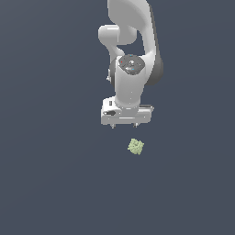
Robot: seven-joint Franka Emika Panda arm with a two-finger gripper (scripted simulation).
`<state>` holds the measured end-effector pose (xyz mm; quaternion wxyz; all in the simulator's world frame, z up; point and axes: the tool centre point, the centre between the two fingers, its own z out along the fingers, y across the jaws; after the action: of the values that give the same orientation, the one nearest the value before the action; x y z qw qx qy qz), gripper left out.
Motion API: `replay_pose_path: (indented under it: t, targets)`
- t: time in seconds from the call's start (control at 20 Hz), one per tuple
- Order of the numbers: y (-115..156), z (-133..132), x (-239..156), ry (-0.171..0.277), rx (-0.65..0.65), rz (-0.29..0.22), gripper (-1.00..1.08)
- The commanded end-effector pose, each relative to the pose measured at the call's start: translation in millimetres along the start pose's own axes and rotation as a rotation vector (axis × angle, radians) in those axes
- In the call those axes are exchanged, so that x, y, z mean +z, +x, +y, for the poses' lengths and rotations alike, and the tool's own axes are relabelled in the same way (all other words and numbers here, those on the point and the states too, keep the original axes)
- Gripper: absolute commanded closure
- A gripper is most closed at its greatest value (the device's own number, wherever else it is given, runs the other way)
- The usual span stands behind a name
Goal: Pick up the object and move it to a goal position.
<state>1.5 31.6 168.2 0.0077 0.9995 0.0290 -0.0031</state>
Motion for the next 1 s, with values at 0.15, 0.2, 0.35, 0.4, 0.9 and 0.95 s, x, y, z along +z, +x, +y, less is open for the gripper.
replay_pose_path:
  t: [0.15, 0.2, 0.35, 0.4, 0.9, 0.95]
  targets:
    - [6, -9, 10, 0.004, 0.070, 0.000, -0.92]
    - [7, -11, 12, 0.004, 0.087, 0.001, -0.92]
    - [12, -18, 20, 0.007, 0.145, 0.001, -0.92]
    - [13, -20, 23, 0.008, 0.166, 0.001, -0.92]
    - [28, -47, 55, 0.015, 0.388, 0.002, -0.92]
    - [29, -50, 58, 0.015, 0.405, 0.002, -0.92]
